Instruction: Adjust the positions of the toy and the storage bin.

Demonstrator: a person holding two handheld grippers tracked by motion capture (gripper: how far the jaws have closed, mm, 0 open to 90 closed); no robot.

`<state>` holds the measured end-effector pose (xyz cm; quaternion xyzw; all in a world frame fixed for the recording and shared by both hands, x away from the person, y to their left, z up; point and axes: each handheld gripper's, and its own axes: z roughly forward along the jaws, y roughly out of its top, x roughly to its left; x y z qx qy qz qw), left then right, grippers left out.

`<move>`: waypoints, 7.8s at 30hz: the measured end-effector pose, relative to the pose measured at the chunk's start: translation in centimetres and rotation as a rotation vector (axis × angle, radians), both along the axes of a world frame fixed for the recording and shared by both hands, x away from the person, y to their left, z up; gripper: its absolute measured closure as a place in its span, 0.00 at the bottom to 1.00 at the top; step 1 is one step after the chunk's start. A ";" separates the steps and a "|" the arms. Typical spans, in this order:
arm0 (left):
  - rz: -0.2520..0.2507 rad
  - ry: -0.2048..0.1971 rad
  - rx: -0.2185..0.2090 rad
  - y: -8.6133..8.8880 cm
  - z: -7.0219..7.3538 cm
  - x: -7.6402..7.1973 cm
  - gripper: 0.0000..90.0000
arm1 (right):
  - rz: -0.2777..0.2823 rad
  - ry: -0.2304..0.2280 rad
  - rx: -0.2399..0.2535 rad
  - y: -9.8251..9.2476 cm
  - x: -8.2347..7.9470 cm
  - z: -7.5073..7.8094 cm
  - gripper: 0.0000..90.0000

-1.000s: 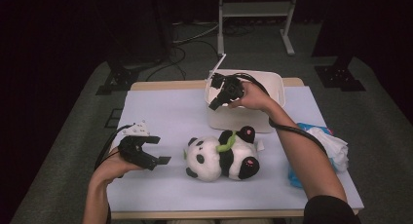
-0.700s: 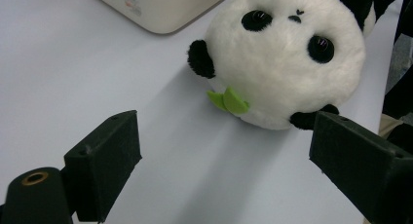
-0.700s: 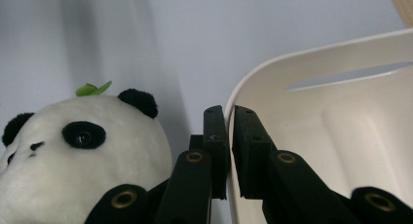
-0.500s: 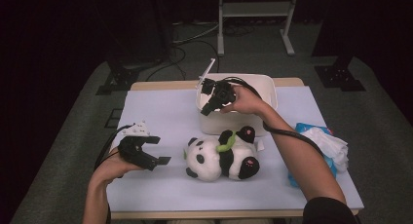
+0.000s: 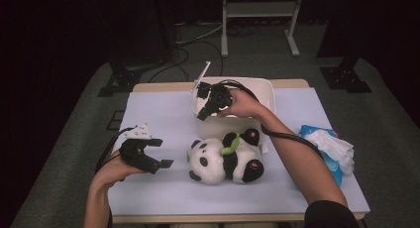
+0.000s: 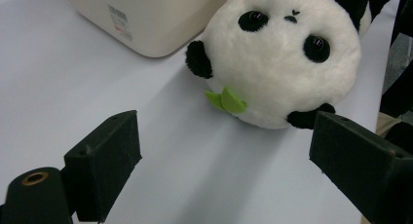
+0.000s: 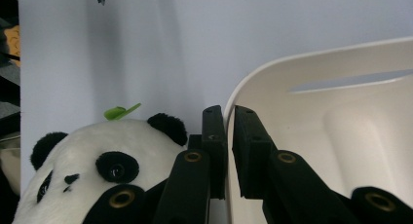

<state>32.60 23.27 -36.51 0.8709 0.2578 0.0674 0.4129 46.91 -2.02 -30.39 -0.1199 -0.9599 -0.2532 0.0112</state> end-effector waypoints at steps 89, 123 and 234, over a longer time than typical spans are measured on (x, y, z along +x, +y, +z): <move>0.011 0.012 0.005 0.0 -0.4 0.2 0.11 | -0.048 0.011 0.137 -11.6 -4.7 3.0 0.59; 0.012 0.012 0.001 0.0 -0.3 0.1 0.11 | 0.089 0.048 0.041 -9.8 -9.3 1.1 0.53; 0.024 0.034 -0.020 0.7 -0.8 0.6 0.11 | 0.141 0.078 0.025 -7.8 -9.0 -1.3 0.85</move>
